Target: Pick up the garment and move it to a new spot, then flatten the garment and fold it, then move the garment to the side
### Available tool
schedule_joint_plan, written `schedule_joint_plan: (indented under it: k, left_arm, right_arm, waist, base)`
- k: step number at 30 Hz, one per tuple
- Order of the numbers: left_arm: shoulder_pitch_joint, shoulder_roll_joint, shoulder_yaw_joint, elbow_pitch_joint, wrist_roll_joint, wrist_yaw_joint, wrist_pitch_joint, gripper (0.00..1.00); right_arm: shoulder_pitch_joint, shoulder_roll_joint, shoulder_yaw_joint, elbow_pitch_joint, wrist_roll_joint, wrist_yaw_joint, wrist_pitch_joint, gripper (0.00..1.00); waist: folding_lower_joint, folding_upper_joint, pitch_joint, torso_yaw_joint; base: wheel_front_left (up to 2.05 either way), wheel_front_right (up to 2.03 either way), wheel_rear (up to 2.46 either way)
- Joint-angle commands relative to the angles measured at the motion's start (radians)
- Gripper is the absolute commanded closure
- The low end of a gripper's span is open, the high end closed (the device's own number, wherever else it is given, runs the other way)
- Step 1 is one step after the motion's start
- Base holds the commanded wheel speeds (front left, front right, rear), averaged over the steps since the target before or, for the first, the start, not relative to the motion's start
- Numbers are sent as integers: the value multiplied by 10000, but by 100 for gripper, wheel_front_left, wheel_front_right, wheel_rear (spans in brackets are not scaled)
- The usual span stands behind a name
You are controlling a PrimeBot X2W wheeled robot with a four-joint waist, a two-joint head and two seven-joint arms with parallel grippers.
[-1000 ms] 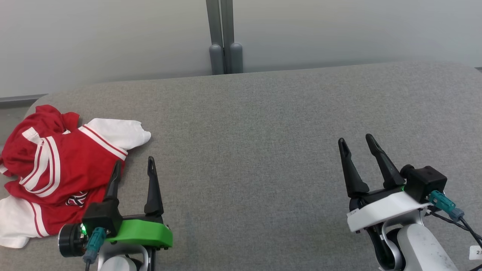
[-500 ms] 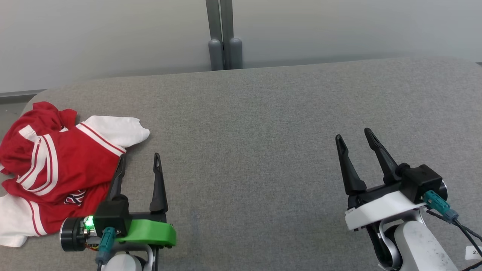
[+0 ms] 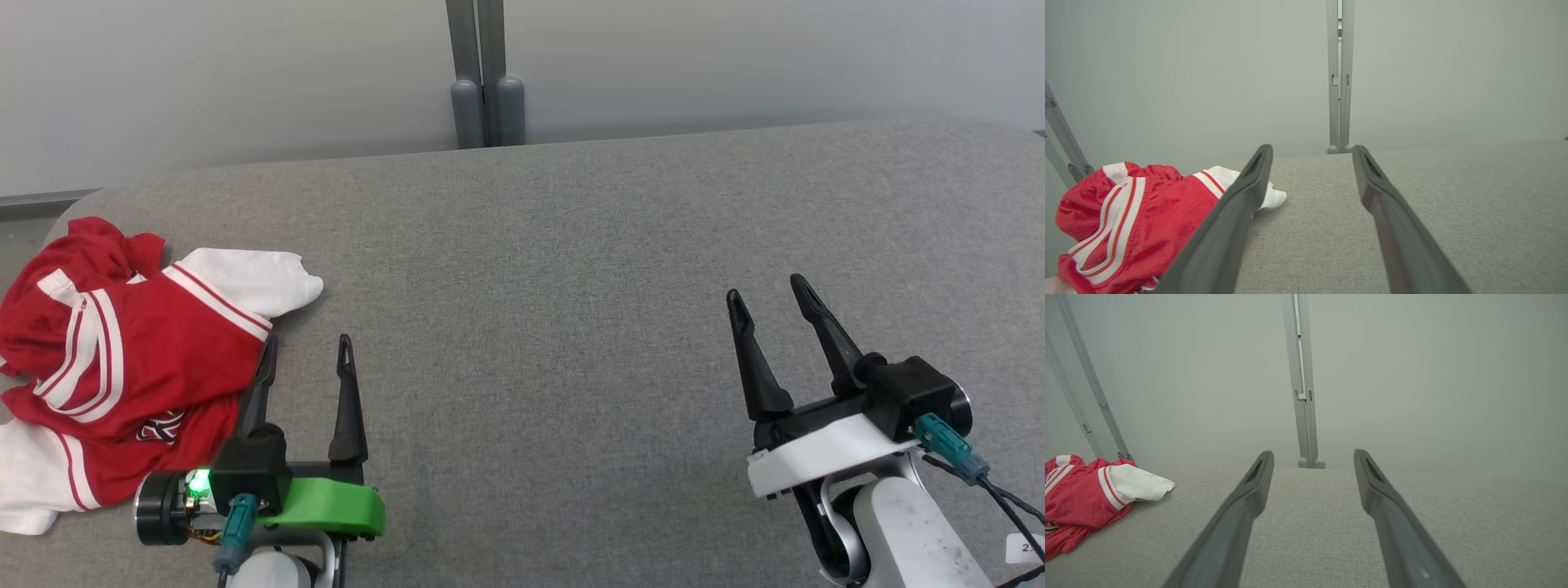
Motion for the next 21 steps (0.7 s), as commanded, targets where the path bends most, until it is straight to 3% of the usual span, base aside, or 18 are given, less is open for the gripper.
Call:
schedule_joint_plan:
  k: [1,12,21]
  left_arm:
    - [-172,67,-6,33,-53,-23,-35,0]
    - [-30,68,154,65,-659,-72,-33,0]
    - [26,67,336,124,-989,-141,-33,0]
  right_arm:
    - [-114,20,-24,19,-29,4,-33,0]
    - [12,85,-297,82,143,4,-33,0]
    - [17,102,-335,132,215,4,-31,0]
  waist:
    - [0,0,3,-2]
    - [0,0,-12,184]
    - [0,0,88,1181]
  base:
    - [0,0,0]
    - [0,0,0]
    - [0,0,0]
